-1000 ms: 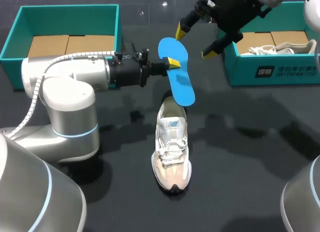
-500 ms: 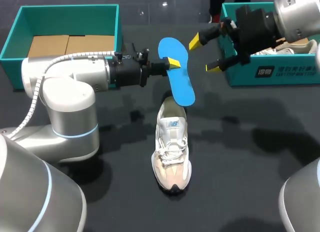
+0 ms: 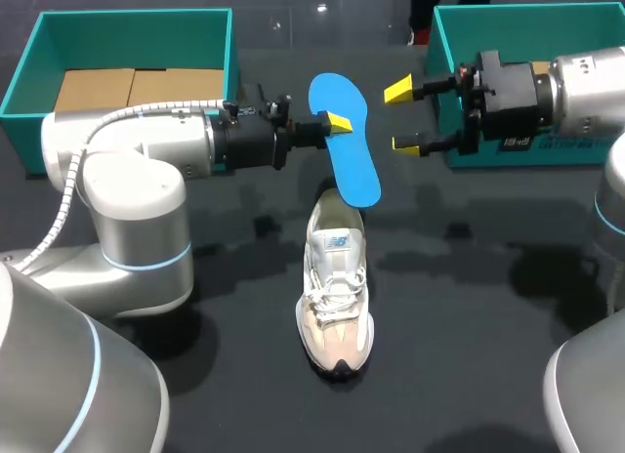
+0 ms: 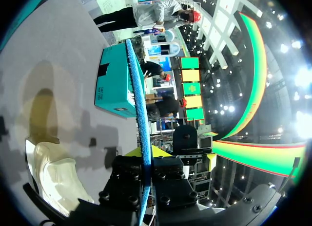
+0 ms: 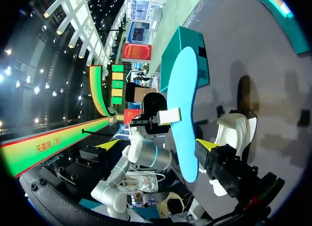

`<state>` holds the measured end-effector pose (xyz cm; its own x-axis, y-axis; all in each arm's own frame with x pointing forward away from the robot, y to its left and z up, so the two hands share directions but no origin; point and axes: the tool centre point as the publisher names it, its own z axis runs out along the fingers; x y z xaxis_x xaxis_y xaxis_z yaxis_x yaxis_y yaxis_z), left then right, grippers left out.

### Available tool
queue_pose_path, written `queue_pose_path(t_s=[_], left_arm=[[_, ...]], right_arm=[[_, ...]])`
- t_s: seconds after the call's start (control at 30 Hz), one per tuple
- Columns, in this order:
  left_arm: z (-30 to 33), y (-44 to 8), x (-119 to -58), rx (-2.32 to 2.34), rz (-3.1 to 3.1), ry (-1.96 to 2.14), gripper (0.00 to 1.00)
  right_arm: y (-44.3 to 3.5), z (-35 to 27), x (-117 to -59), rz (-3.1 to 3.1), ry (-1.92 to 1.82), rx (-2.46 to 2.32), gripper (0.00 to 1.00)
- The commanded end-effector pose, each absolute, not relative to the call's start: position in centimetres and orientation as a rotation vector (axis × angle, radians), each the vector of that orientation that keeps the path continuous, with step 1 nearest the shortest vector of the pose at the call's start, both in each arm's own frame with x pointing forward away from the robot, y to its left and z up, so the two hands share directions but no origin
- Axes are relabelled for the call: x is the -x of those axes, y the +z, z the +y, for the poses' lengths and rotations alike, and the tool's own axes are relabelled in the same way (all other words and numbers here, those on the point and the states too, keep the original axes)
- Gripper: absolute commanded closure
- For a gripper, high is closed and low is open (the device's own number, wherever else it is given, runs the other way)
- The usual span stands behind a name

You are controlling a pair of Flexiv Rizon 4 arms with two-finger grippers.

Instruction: Take the shoe out of the shoebox, open the shoe tongue, remove and reinsert the insole, then place the shoe into the shoebox

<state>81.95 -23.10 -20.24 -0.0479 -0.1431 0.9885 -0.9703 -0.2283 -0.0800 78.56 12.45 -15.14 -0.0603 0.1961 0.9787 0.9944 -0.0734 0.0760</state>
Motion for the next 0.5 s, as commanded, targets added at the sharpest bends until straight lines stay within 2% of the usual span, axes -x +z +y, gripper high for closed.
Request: queue_pose_path(t_s=[0.03, 0.5], left_arm=[[-23.2, -20.3, -81.9, -1.459, -1.240, 1.364, 1.00], [-21.2, -17.3, -81.9, -1.170, -1.436, 1.776, 1.00]], right_arm=[[-15.5, 12.8, -78.6, -1.317, -1.239, 1.348, 0.00], [-15.8, 12.8, -78.5, -1.293, -1.246, 1.299, 0.00]])
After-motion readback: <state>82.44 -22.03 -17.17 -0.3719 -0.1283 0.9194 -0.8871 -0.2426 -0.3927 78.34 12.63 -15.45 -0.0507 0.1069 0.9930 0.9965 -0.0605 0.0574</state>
